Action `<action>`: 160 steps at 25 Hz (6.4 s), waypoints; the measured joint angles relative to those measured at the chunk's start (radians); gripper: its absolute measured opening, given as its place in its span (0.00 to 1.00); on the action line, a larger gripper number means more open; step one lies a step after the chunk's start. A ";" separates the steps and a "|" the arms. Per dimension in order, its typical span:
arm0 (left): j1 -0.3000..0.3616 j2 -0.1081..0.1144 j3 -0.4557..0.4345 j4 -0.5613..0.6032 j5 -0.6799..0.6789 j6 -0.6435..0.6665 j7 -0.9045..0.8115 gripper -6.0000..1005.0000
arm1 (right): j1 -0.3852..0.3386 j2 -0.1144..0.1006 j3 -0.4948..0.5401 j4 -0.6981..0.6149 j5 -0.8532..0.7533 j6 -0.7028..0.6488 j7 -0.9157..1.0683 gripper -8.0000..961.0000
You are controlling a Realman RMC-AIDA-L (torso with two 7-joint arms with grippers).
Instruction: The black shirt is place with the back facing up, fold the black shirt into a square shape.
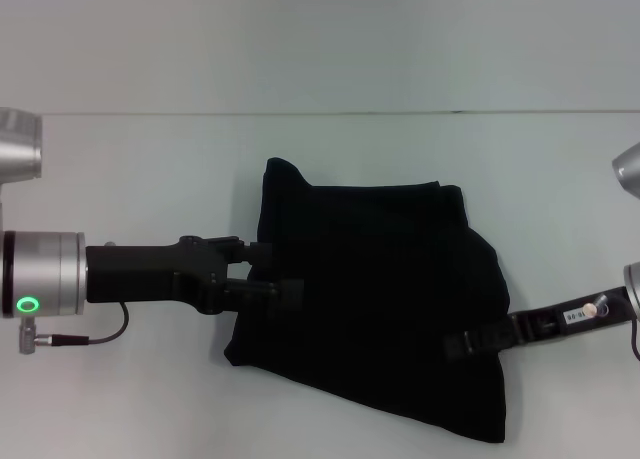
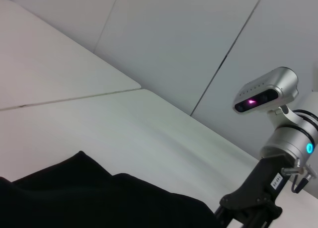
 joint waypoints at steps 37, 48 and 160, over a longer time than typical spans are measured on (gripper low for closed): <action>-0.014 0.004 -0.031 0.006 -0.006 0.011 -0.011 0.94 | 0.032 -0.014 0.118 -0.111 0.053 -0.057 -0.114 0.08; -0.014 0.006 -0.050 -0.001 -0.008 0.011 -0.011 0.94 | 0.082 -0.019 0.090 -0.130 0.001 0.014 -0.069 0.08; -0.266 -0.025 0.256 -0.244 -0.018 -0.896 -0.459 0.01 | 0.088 0.042 0.143 0.020 0.116 0.261 -0.177 0.93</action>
